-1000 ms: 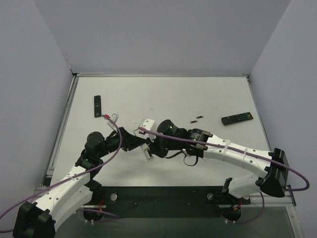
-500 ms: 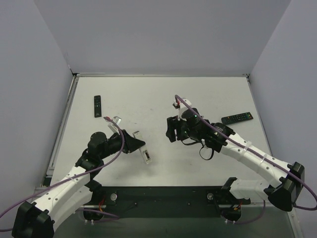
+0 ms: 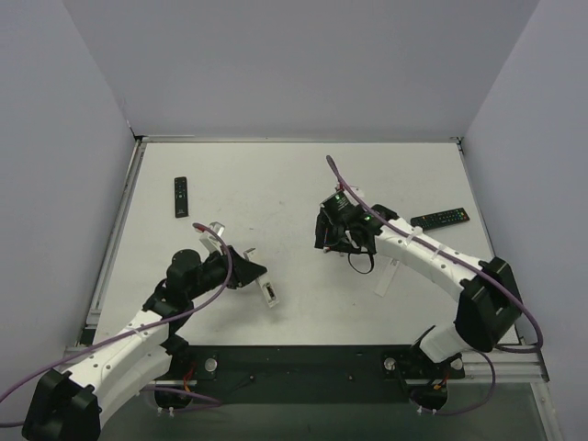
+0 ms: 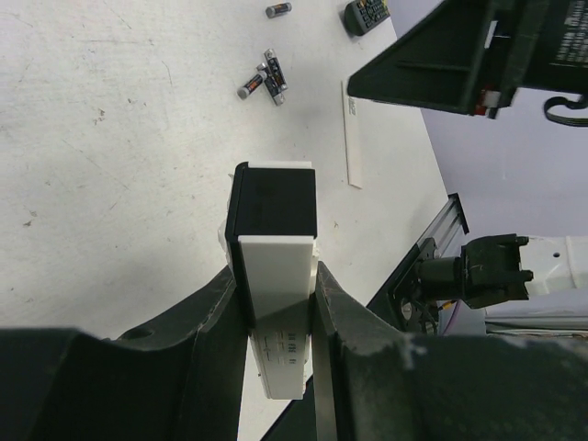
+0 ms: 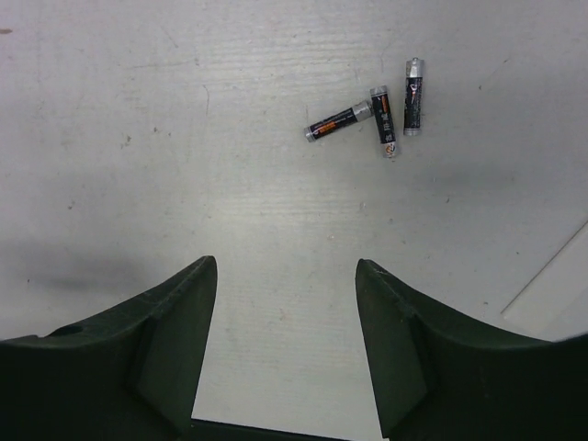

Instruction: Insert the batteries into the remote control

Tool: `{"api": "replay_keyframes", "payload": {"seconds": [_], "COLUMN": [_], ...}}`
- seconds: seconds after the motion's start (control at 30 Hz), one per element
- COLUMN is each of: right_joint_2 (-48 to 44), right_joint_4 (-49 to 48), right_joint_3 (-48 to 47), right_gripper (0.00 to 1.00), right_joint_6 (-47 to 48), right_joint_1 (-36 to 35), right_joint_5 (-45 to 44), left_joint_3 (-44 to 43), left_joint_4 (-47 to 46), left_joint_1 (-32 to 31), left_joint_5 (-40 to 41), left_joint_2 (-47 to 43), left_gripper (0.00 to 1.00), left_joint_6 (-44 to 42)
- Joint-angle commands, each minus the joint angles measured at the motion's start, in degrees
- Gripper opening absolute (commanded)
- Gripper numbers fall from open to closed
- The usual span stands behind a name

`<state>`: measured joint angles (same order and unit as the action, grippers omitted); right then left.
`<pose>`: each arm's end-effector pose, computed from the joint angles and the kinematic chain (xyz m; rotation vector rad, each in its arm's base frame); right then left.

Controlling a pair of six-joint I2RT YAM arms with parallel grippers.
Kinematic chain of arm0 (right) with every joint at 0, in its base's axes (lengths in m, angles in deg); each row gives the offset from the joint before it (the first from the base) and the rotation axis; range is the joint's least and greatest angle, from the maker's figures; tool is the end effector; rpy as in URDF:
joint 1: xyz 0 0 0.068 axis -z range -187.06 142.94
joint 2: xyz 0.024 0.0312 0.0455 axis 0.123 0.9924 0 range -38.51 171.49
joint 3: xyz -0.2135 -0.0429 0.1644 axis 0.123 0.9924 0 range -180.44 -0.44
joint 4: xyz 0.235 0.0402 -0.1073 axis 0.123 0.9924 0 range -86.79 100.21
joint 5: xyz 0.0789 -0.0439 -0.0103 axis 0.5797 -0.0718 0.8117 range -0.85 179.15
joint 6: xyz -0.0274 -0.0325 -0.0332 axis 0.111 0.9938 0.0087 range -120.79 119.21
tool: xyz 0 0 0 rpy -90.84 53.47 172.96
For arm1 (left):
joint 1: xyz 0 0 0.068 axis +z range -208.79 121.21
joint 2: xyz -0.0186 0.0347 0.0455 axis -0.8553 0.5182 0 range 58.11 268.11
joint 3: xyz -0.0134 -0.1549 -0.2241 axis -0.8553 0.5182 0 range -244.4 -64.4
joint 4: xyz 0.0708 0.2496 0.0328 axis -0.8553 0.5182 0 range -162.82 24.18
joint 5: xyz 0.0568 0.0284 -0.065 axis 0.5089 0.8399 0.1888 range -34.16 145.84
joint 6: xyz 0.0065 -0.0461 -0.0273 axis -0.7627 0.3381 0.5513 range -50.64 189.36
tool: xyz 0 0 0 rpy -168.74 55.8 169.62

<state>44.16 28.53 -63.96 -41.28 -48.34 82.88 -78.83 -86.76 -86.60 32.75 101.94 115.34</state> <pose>0.2396 0.2052 0.2751 0.0388 2.4142 0.5632 0.1487 -0.0942 0.1997 -0.0086 2.0159 -1.2356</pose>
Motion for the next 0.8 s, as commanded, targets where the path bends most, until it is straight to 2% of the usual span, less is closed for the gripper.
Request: {"api": "replay_keyframes", "payload": {"seconds": [0.0, 0.2, 0.57, 0.77], "right_joint_2": [5.9, 11.9, 21.6, 23.8], "right_joint_4": [4.0, 6.1, 10.2, 10.6], "right_joint_3": [-4.2, -7.2, -11.9, -12.4], "right_gripper": [0.54, 0.49, 0.36, 0.34], "right_joint_6": [-13.3, -23.3, -29.9, -31.8], "right_joint_1": [0.1, -0.6, 0.5, 1.4], "right_joint_5": [-5.2, -12.3, -15.5, -16.0], "left_joint_3": [0.5, 0.7, 1.2, 1.2], "left_joint_4": [-3.5, -2.9, -1.7, -1.6], "left_joint_1": [-0.6, -1.5, -2.9, -3.4], "left_joint_5": [1.3, 1.7, 2.3, 2.5], "left_joint_2": [-1.5, -2.6, -4.6, -4.8], "left_gripper": [0.00, 0.00, 0.00, 0.00], "left_joint_6": [-0.4, -0.5, -1.0, -1.2]}}
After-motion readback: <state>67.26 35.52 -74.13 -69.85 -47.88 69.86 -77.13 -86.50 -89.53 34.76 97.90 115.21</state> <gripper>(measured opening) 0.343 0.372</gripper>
